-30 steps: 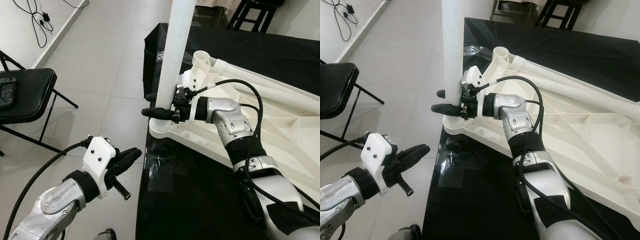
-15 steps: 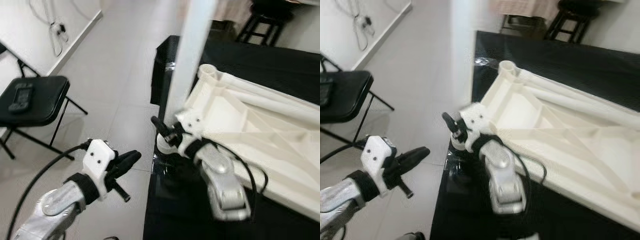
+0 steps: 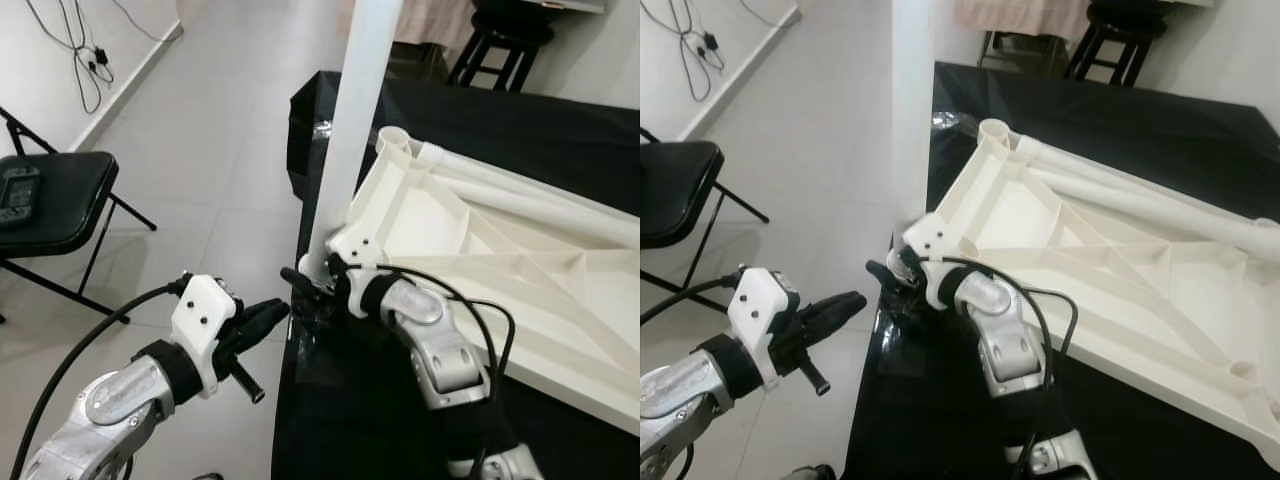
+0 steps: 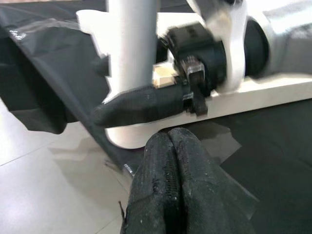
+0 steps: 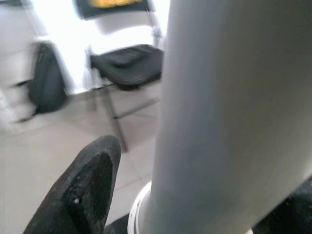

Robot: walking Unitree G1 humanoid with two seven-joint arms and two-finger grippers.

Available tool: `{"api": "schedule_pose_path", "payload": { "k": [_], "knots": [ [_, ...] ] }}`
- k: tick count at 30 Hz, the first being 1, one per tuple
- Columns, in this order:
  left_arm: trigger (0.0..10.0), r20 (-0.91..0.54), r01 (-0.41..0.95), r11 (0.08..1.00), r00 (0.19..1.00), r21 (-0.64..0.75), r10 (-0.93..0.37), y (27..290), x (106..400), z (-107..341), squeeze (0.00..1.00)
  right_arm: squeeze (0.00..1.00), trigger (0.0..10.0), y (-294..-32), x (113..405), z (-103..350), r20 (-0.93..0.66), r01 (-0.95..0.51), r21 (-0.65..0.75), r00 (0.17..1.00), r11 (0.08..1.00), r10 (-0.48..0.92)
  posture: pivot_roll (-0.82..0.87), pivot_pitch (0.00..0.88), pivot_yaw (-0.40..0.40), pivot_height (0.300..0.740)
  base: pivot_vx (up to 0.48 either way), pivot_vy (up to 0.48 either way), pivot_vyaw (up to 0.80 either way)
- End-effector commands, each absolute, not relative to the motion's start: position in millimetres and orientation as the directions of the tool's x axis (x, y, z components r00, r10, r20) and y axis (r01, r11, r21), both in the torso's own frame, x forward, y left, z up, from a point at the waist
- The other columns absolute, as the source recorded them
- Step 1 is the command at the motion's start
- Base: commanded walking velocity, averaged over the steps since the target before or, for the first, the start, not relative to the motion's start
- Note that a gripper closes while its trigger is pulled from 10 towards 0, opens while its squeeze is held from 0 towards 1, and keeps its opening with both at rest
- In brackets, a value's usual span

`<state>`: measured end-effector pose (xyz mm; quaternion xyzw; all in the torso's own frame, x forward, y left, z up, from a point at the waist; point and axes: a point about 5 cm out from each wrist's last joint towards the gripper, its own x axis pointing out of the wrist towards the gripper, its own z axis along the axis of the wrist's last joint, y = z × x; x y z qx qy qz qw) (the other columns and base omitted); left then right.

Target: Building children table

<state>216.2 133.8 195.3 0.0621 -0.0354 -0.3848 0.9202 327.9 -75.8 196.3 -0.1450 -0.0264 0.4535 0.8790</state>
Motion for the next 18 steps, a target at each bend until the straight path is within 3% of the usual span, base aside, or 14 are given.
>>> {"api": "schedule_pose_path", "payload": {
  "k": [1, 3, 11, 12, 13, 18],
  "knots": [
    [10.0, 0.004, 0.713, 0.689, 0.695, 0.130, -0.719, 131, 215, 191, 0.00, 0.00, 10.0, -67, 325, 207, -0.047, -0.839, -0.310, 0.483, 0.447, 0.874, 0.09, 0.226, -0.107, 0.740, 0.000, 0.000, 0.00],
    [10.0, 0.006, 0.712, 0.690, 0.696, 0.131, -0.718, 131, 215, 191, 0.00, 0.00, 10.0, -73, 333, 216, -0.073, -0.874, -0.379, 0.356, 0.304, 0.932, 0.10, 0.228, -0.110, 0.740, 0.000, 0.000, 0.00],
    [10.0, 0.006, 0.711, 0.692, 0.697, 0.128, -0.717, 129, 212, 191, 0.00, 0.00, 10.0, -81, 353, 231, -0.116, -0.925, -0.328, 0.241, 0.192, 0.964, 0.11, 0.240, -0.121, 0.740, 0.000, 0.000, 0.00],
    [10.0, 0.006, 0.711, 0.692, 0.697, 0.126, -0.717, 129, 211, 191, 0.00, 0.00, 8.6, -81, 354, 234, -0.118, -0.939, -0.304, 0.203, 0.159, 0.972, 0.11, 0.245, -0.125, 0.740, 0.000, 0.000, 0.00],
    [10.0, 0.004, 0.711, 0.692, 0.697, 0.124, -0.717, 129, 210, 191, 0.00, 0.00, 0.0, -81, 356, 236, -0.113, -0.949, -0.278, 0.187, 0.150, 0.976, 0.12, 0.251, -0.129, 0.740, 0.000, 0.000, 0.00],
    [10.0, 0.003, 0.711, 0.692, 0.697, 0.121, -0.717, 128, 208, 190, 0.00, 0.00, 0.0, -81, 359, 238, -0.110, -0.959, -0.248, 0.166, 0.135, 0.980, 0.12, 0.256, -0.131, 0.740, 0.000, 0.000, 0.00]
  ]
}}
